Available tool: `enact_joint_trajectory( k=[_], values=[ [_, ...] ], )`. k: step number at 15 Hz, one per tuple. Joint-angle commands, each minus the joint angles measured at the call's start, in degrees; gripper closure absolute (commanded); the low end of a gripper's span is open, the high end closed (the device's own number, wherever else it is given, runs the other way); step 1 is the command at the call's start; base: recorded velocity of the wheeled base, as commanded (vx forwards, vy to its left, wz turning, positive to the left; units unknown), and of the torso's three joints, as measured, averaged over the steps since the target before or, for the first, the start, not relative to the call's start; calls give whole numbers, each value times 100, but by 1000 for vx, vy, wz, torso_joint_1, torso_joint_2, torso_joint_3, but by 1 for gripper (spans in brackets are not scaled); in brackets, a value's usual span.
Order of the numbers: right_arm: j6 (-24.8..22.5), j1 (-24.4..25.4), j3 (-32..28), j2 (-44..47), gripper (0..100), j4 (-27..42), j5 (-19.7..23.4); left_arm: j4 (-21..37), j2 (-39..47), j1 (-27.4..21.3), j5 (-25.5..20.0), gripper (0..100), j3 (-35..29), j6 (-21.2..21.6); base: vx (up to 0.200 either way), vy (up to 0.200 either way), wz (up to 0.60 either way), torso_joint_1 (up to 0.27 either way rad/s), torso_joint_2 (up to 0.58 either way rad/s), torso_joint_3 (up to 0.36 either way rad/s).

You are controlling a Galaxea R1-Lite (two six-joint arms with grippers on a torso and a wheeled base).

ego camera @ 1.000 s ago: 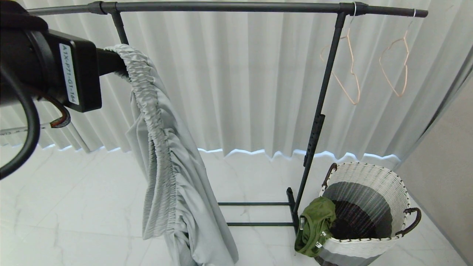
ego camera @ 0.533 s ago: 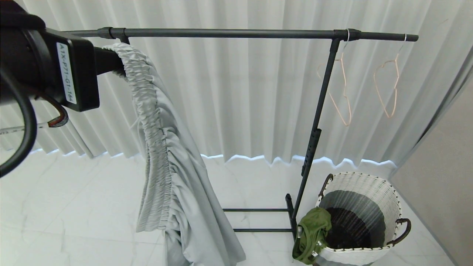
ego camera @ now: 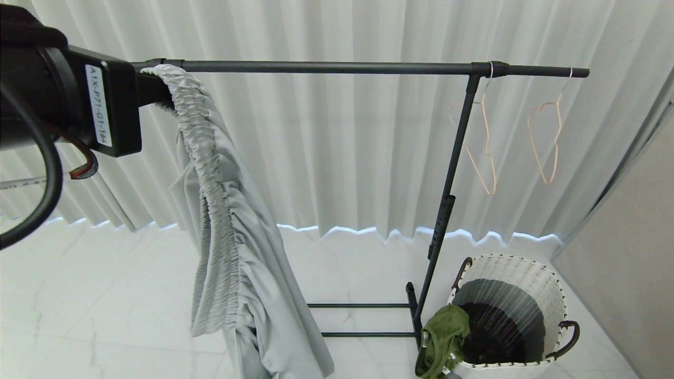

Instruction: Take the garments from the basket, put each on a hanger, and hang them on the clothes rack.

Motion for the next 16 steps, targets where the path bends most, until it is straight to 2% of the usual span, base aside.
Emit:
enact_joint_trajectory(
  k=[1,8,12,14,16],
  values=[
    [-13,3,127,13,0,-93,51,2,10,30,0,100,4,-1,200,0,0,-2,-12,-7],
    [5,-85,145,206,0,-128,122,2,45,30,-8,100,-5,-1,200,0,0,6,3,-2],
    [14,-384,145,426,0,-128,166,2,115,30,-8,100,-5,-1,200,0,0,-1,4,2],
    [14,-691,145,602,0,-128,341,2,159,30,-8,100,-5,-1,200,0,0,0,5,2],
    [23,-1095,145,839,0,-128,579,2,177,30,-8,100,12,-10,0,0,0,0,0,0]
  ],
)
